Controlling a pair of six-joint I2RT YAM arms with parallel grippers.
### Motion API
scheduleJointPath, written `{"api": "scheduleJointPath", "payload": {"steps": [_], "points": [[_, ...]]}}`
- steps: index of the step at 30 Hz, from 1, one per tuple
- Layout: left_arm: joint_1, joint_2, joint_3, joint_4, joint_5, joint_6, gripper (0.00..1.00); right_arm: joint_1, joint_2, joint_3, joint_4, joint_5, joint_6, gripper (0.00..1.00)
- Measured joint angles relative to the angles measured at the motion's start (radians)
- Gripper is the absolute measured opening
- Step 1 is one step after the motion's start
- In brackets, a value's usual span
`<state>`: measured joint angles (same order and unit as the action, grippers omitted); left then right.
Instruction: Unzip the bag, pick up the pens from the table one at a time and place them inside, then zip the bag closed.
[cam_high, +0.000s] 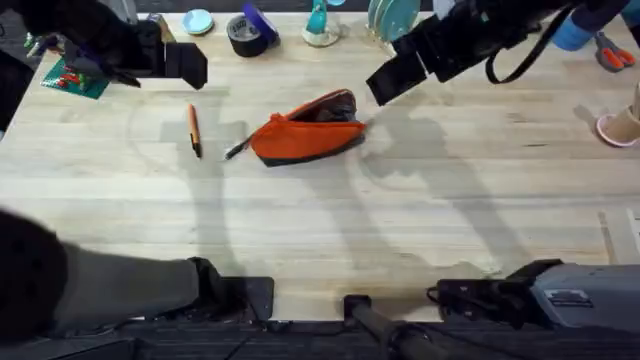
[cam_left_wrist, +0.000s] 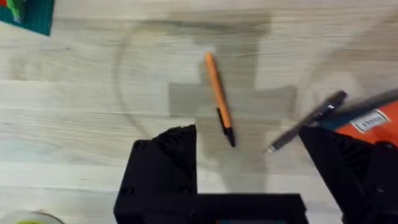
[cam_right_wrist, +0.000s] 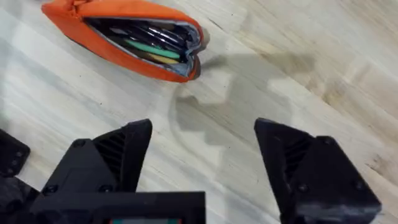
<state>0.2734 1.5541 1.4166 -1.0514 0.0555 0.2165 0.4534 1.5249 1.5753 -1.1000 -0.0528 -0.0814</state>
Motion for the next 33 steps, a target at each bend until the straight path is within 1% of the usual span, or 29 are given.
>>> {"api": "scheduleJointPath", "payload": {"steps": [6, 14, 18, 23, 30, 33], "points": [[0.037, 0.109, 0.0, 0.054, 0.0, -0.013, 0.994, 0.0, 0.0, 0.0, 0.0, 0.0, 0.0, 0.996], [0.039, 0.244, 0.0, 0.124, 0.0, -0.091, 0.996, 0.0, 0.0, 0.0, 0.0, 0.0, 0.0, 0.996], [0.039, 0.298, 0.0, 0.14, 0.0, -0.111, 0.982, 0.0, 0.0, 0.0, 0.0, 0.0, 0.0, 0.997], [0.039, 0.332, 0.0, 0.165, -0.001, -0.121, 0.979, 0.0, 0.0, 0.0, 0.0, 0.0, 0.0, 0.996], [0.039, 0.392, 0.0, 0.166, -0.03, -0.124, 0.973, 0.0, 0.0, 0.0, 0.0, 0.0, 0.0, 0.996], [0.039, 0.418, 0.004, 0.168, -0.028, -0.128, 0.942, 0.0, 0.0, 0.0, 0.0, 0.0, 0.0, 0.995]]}}
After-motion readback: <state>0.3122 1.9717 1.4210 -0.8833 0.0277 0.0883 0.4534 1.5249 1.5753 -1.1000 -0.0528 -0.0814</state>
